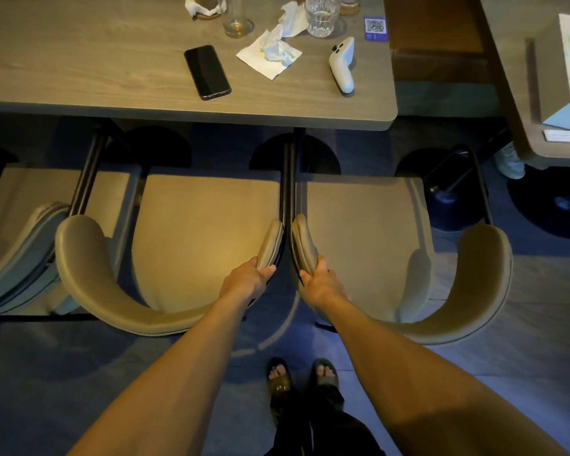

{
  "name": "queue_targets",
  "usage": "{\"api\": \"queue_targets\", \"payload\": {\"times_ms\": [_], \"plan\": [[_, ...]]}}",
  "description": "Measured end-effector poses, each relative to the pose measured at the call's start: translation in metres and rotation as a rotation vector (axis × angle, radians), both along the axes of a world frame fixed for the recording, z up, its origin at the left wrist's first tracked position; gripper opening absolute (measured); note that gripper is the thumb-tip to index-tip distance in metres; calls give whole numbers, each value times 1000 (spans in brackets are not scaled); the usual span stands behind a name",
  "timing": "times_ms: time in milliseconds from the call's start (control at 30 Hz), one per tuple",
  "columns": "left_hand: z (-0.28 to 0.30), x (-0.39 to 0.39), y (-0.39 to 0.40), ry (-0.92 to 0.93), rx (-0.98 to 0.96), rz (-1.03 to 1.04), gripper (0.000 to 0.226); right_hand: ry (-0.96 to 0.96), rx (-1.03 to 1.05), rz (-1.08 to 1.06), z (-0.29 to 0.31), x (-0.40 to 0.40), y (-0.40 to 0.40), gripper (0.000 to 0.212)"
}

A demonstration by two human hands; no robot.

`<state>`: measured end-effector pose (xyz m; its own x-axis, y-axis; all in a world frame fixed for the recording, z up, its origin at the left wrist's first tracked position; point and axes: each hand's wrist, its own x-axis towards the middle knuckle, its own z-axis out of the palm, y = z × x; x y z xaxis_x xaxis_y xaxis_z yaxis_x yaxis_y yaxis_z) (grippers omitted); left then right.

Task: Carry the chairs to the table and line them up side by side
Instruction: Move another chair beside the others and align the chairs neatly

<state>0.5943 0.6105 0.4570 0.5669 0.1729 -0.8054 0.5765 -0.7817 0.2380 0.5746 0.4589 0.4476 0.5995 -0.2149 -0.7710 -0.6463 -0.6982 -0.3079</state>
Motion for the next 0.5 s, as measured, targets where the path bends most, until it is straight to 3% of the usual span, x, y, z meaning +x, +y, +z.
{"api": "queue_targets", "payload": {"times_ms": [333, 500], "plan": [[24, -24, 5, 29, -174, 150, 72, 68, -38, -1, 11, 3, 3, 69], [59, -46, 33, -5, -246, 133, 51, 11, -156, -29, 52, -22, 27, 73]]}}
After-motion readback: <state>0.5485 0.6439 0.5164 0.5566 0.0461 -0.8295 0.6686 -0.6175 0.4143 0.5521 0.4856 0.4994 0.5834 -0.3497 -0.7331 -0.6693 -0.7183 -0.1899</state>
